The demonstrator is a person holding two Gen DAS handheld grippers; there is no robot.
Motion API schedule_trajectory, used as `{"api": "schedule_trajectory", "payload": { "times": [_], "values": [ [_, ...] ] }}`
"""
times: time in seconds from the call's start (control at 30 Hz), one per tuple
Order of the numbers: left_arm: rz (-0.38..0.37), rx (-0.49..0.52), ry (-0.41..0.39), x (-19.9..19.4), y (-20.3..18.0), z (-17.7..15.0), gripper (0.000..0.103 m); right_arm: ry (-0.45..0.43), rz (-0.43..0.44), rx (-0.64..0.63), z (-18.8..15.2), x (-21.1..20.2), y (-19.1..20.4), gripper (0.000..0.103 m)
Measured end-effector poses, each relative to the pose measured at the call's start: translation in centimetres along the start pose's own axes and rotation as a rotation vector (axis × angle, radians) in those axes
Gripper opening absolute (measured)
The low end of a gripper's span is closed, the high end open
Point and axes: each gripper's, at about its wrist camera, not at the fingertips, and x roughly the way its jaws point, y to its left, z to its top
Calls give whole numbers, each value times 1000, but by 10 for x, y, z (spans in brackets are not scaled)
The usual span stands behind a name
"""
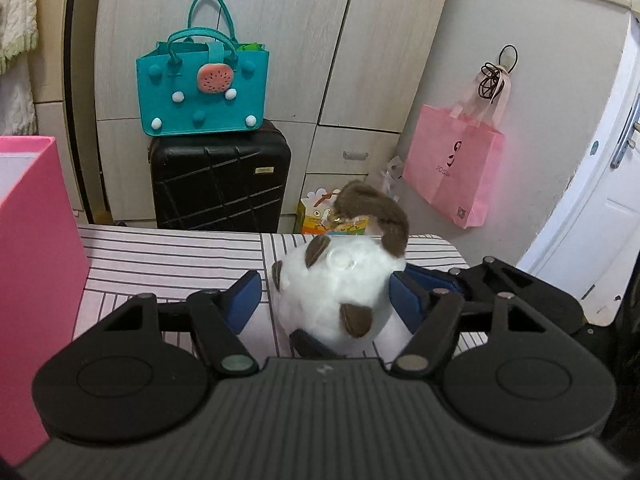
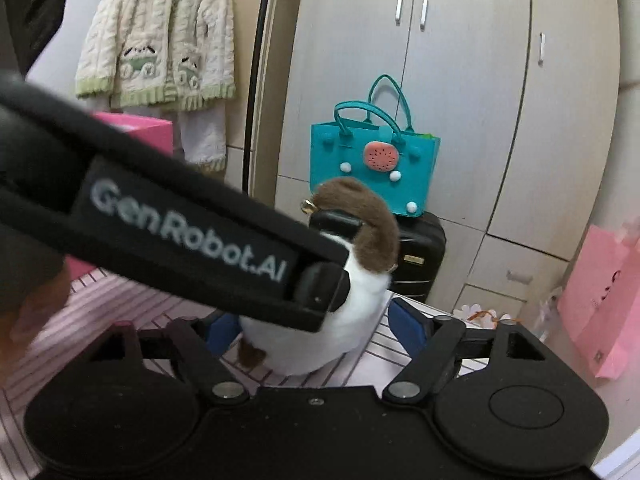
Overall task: Organize soft objects
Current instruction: 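Close the left tool on the white-brown plush while the right tool grips it too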
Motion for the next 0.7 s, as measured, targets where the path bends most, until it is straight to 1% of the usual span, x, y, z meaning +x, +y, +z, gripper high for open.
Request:
{"api": "schedule_trajectory", "payload": {
  "times": [0.03,0.1,0.17,0.27,0.43,0.53,0.7],
  "values": [
    [-6,3,-4,0,0,0,68,-4,12,6,0,-2,0,73],
    [-20,10,2,1,-2,-1,53,-2,18,16,-1,-6,0,68],
    [-32,1,0,2,-4,0,52,4,-6,52,0,-10,2,67],
    [-38,26,3,-1,-8,-2,51,15,-31,110,0,-15,4,66],
    [-63,-3,24,-4,-7,-4,49,33,-35,132,-3,-22,6,66],
    [-73,-19,34,-11,-6,-7,48,46,-18,152,-2,-26,5,66],
    [-112,-72,69,-24,-1,-14,48,72,-13,164,-3,-40,13,66]
  ]
}}
